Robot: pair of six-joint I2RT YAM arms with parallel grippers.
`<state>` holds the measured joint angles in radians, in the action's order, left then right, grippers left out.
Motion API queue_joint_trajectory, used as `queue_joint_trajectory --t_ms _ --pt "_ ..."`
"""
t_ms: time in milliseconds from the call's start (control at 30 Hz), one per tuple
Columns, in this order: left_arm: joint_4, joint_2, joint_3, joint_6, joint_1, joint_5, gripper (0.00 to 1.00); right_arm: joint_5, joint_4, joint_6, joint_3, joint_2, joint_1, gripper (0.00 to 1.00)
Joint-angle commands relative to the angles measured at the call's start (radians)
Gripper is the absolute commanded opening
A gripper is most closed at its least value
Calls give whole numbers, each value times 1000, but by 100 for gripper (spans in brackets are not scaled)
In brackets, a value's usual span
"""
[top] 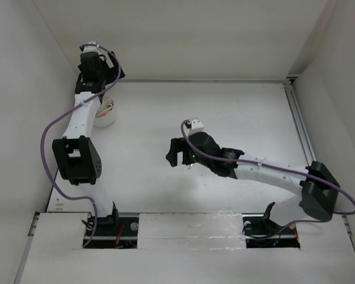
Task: Sort the stationery into containers
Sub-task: Pick up the scissors from the center of the board.
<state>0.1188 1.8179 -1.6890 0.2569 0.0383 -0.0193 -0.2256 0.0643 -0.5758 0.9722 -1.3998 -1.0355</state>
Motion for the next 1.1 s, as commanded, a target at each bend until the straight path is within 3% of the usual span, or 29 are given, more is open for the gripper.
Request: queue_joint_trajectory --t_ms 0,100,200,300,433,667,1067 --pt "53 -115 -87 57 2 -70 100 -80 166 -90 108 -77 115 99" --pt "158 -191 -98 126 2 -4 100 -80 224 -110 129 -139 218 99" --pt "359 -262 -107 235 2 95 100 -178 326 -180 158 -195 282 99" --pt "469 -342 8 260 2 96 100 -276 391 -275 168 -261 342 99" --pt "407 -569 297 292 2 96 100 -265 368 -285 177 -307 408 95" --pt "291 -738 573 257 2 95 100 -265 379 -263 233 -389 465 82" --pt "300 -741 557 239 2 45 100 -236 416 -265 264 -456 433 75"
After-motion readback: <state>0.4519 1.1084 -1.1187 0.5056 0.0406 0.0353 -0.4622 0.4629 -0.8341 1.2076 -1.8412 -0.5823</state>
